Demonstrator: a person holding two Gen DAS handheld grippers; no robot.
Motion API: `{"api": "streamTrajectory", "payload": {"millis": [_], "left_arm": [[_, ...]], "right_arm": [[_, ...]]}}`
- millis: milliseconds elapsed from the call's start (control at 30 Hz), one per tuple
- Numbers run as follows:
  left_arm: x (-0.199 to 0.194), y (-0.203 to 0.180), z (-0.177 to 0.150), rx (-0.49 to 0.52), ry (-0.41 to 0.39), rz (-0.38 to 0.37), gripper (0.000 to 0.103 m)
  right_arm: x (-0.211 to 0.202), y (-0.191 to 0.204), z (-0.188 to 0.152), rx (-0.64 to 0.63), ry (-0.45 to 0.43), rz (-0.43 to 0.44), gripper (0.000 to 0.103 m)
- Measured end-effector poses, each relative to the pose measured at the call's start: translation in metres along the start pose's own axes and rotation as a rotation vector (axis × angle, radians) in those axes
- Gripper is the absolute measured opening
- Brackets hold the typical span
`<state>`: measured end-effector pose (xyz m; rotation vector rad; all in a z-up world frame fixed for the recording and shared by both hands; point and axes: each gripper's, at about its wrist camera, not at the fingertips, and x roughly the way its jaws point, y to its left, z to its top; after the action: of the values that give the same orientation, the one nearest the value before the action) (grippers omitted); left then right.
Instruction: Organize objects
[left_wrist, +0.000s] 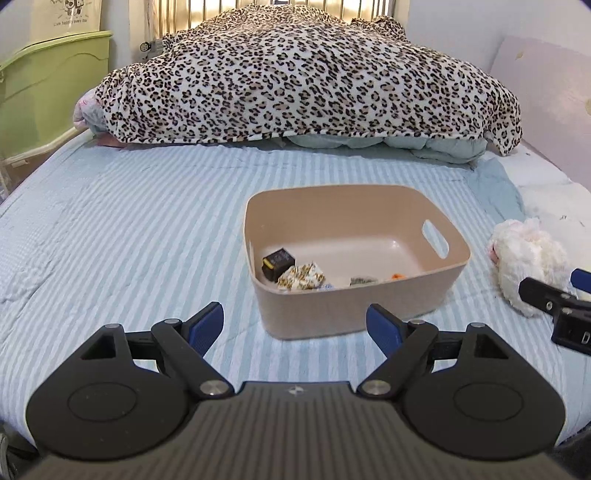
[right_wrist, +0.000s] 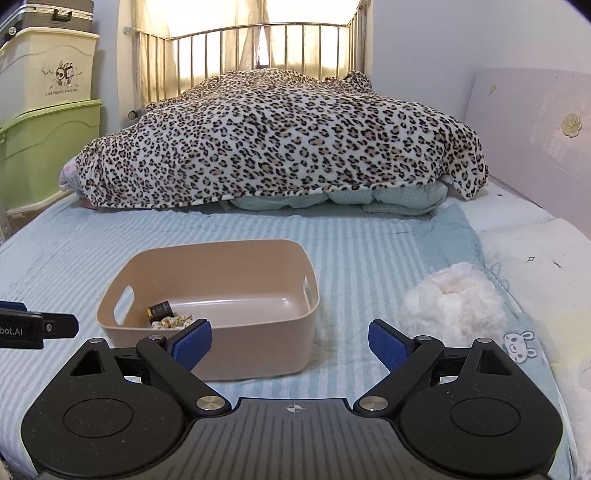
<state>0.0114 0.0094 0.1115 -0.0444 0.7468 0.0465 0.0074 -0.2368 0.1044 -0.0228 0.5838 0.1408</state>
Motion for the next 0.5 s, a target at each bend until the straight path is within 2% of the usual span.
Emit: {"api": "streamTrajectory", "payload": {"millis": [333,500], "left_arm": [[-0.021,0.002,-0.021,0.008,-0.015,-0.001,0.085],[-0.029,-0.001,-0.030,0.028,-0.022,0.009,0.085]], "right_arm": [[-0.014,-0.003,-0.012,-0.004,0.012,-0.003,0.093],[-0.027,-0.003,-0.019,-0.001,-0.010,0.003,0.093]]}}
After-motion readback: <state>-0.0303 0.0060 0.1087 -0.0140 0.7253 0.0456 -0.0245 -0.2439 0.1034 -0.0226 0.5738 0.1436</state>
